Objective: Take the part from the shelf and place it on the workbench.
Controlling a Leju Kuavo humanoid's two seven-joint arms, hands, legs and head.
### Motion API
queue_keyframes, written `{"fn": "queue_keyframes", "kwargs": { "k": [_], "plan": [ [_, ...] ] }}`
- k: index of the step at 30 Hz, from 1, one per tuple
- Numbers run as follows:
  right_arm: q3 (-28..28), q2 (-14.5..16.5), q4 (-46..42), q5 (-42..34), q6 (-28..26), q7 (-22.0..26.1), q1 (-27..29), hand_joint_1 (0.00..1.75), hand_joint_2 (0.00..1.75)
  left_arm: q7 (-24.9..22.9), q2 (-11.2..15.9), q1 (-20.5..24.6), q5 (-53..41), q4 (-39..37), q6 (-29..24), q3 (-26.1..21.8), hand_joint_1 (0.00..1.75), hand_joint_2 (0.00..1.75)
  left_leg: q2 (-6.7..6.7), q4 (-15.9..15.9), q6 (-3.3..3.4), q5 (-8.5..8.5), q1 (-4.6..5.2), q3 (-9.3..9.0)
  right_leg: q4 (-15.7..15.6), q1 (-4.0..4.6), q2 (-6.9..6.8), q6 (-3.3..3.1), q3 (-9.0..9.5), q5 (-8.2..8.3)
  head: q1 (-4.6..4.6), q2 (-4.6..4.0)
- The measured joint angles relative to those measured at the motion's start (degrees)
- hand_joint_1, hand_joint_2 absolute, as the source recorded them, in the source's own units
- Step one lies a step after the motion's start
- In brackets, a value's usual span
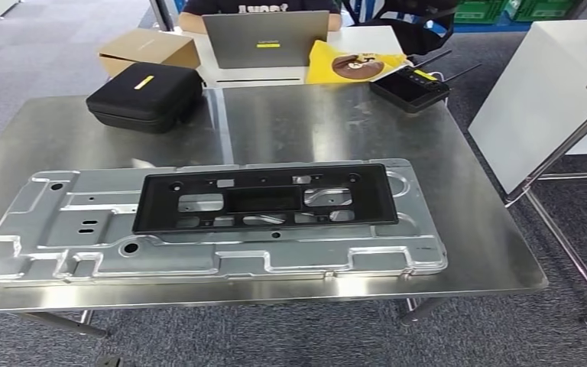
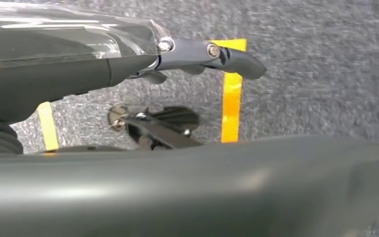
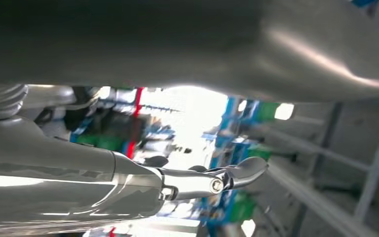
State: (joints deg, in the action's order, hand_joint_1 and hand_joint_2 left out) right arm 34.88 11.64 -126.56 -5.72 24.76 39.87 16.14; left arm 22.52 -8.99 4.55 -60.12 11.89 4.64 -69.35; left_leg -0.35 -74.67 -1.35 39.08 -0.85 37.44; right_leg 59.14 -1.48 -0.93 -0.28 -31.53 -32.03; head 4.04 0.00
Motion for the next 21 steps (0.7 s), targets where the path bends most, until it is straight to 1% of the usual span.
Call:
{"fn": "queue_keyframes", "kwargs": {
  "k": [1,2,3,4,5,6,7,8,9,10,11,12,13,14,15,16,17,18,19,20,21],
  "plan": [
    [2.2,0.9,0.7,0.0,0.9,0.0,-0.4,0.0,0.0,0.0,0.1,0.0,0.0,0.0,0.0,-0.1,0.0,0.0,0.0,2.4,0.33,-1.31,0.1,-1.93,0.0,0.14,-0.02,0.04,-0.18,0.2,0.0,0.0],
    [4.3,1.8,1.5,0.1,2.0,0.0,-1.0,0.0,0.0,0.0,0.2,0.0,0.1,0.0,0.0,-0.1,0.0,0.0,-0.02,6.4,0.84,-3.01,0.28,-4.58,0.0,0.23,-0.01,0.09,-0.28,0.36,0.0,0.0],
    [6.3,2.6,2.5,0.3,3.0,0.0,-1.6,0.0,0.0,0.0,0.3,0.0,0.1,0.0,-0.1,-0.3,0.0,0.0,-0.02,10.6,1.44,-4.23,0.53,-7.27,0.0,0.38,-0.01,0.21,-0.36,0.51,-0.01,0.0],
    [8.3,3.4,3.6,0.6,4.0,0.0,-2.2,0.0,0.0,0.1,0.5,0.1,0.1,0.0,-0.1,-0.4,0.0,0.0,-0.03,14.1,1.87,-5.09,0.79,-9.28,0.0,0.44,-0.01,0.43,-0.43,0.7,-0.02,0.0],
    [10.2,4.1,4.7,1.0,4.8,0.0,-2.8,0.0,0.0,0.1,0.6,0.1,0.2,0.1,-0.1,-0.5,0.0,0.0,-0.04,16.1,2.18,-5.4,1.02,-10.37,0.0,0.42,-0.01,0.73,-0.52,0.92,-0.02,0.0],
    [12.1,4.7,6.0,1.5,5.5,0.0,-3.4,0.0,0.0,0.1,0.7,0.1,0.2,0.1,-0.2,-0.6,0.0,0.0,-0.03,16.9,2.31,-5.33,1.2,-10.66,0.0,0.38,-0.01,1.1,-0.63,1.17,-0.03,0.0],
    [13.8,5.1,7.2,2.1,6.1,-0.1,-3.9,0.0,0.0,0.1,0.7,0.1,0.2,0.1,-0.2,-0.6,0.0,0.0,-0.04,17.1,2.39,-5.58,1.28,-10.49,-0.1,0.3,0.0,1.54,-0.7,1.48,-0.03,0.0],
    [15.4,5.5,8.4,2.7,6.8,-0.2,-4.5,0.0,0.0,0.1,0.7,0.1,0.2,0.1,-0.2,-0.7,0.0,0.0,0.05,17.4,2.61,-5.88,1.21,-10.36,0.0,0.21,0.07,1.87,-0.76,1.47,-0.02,0.0],
    [17.0,5.7,9.7,3.3,7.4,-0.4,-5.1,0.0,0.0,0.1,0.7,0.1,0.2,0.1,-0.2,-0.7,0.0,0.0,0.15,17.7,2.9,-6.26,1.11,-10.18,0.3,0.19,0.18,2.1,-0.92,0.94,-0.03,0.0],
    [18.5,5.9,10.9,4.1,8.1,-0.7,-5.7,0.0,0.0,0.2,0.8,0.1,0.2,0.1,-0.2,-0.8,0.0,0.0,0.27,17.9,3.24,-6.7,0.99,-9.91,1.5,0.18,0.31,2.25,-1.41,-0.39,-0.05,0.0],
    [19.9,6.1,12.2,4.7,8.6,-0.9,-6.2,0.0,0.0,0.2,0.8,0.2,0.2,0.1,-0.2,-0.9,0.0,0.0,0.41,18.0,3.49,-7.08,0.91,-9.53,3.9,0.14,0.45,2.29,-2.29,-2.48,-0.07,0.0],
    [21.2,6.3,13.4,5.4,9.1,-1.0,-6.6,0.0,0.0,0.2,0.8,0.2,0.3,0.2,-0.2,-1.0,0.0,0.0,0.49,18.0,3.69,-7.37,0.95,-9.04,7.3,0.16,0.53,2.37,-3.53,-4.82,-0.08,0.0],
    [22.3,6.5,14.5,5.8,9.3,-1.2,-6.9,0.0,0.0,0.2,0.8,0.1,0.3,0.2,-0.2,-1.1,0.0,0.0,0.57,17.8,3.79,-7.62,1.01,-8.54,11.0,0.16,0.58,2.49,-4.75,-6.8,-0.09,0.0],
    [23.2,6.6,15.6,6.2,9.5,-1.3,-7.1,0.0,0.0,0.2,0.8,0.1,0.3,0.2,-0.3,-1.2,0.0,0.0,0.64,17.6,3.8,-7.85,1.05,-8.06,13.7,0.15,0.59,2.65,-5.42,-7.81,-0.09,0.0],
    [23.9,6.8,16.5,6.6,9.5,-1.4,-7.3,0.0,0.0,0.2,0.8,0.0,0.3,0.2,-0.3,-1.3,0.0,0.0,0.7,17.4,3.78,-8.02,1.06,-7.63,14.4,0.15,0.6,2.81,-5.12,-7.68,-0.09,0.0],
    [24.6,6.9,17.4,7.0,9.4,-1.6,-7.4,0.0,0.0,0.1,0.8,0.0,0.3,0.2,-0.3,-1.4,0.0,0.0,0.73,17.1,3.73,-8.12,1.04,-7.27,12.8,0.13,0.59,2.93,-3.67,-6.48,-0.09,0.0],
    [25.1,7.0,18.3,7.4,9.4,-1.8,-7.6,0.0,0.0,0.1,0.8,0.0,0.3,0.2,-0.4,-1.4,0.0,0.0,0.75,16.9,3.65,-8.17,1.02,-6.99,9.2,0.11,0.58,3.01,-1.29,-4.72,-0.09,0.0],
    [25.6,7.0,19.1,7.9,9.3,-2.1,-7.8,0.0,0.0,0.1,0.8,0.1,0.3,0.2,-0.4,-1.5,0.0,0.0,0.76,16.5,3.52,-8.18,1.06,-6.72,5.0,0.13,0.58,2.93,1.27,-3.39,-0.09,0.0],
    [26.1,7.1,19.9,8.5,9.1,-2.3,-8.0,0.0,0.0,0.1,0.8,0.1,0.4,0.2,-0.4,-1.5,0.0,0.0,0.76,16.2,3.31,-8.22,1.13,-6.47,1.6,0.21,0.62,2.73,3.2,-2.41,-0.08,0.0],
    [26.5,7.1,20.8,9.1,8.8,-2.6,-8.1,0.0,0.0,0.1,0.8,0.1,0.4,0.2,-0.4,-1.6,0.0,0.0,0.75,16.0,3.04,-8.31,1.21,-6.26,-0.5,0.3,0.66,2.49,4.26,-2.02,-0.08,0.0],
    [26.9,7.2,21.7,9.8,8.5,-3.0,-8.3,0.0,0.0,0.1,0.8,0.1,0.4,0.2,-0.4,-1.7,0.0,0.0,0.75,15.9,2.71,-8.45,1.26,-6.06,-1.3,0.41,0.7,2.2,4.48,-2.1,-0.07,0.0]
  ]
}}
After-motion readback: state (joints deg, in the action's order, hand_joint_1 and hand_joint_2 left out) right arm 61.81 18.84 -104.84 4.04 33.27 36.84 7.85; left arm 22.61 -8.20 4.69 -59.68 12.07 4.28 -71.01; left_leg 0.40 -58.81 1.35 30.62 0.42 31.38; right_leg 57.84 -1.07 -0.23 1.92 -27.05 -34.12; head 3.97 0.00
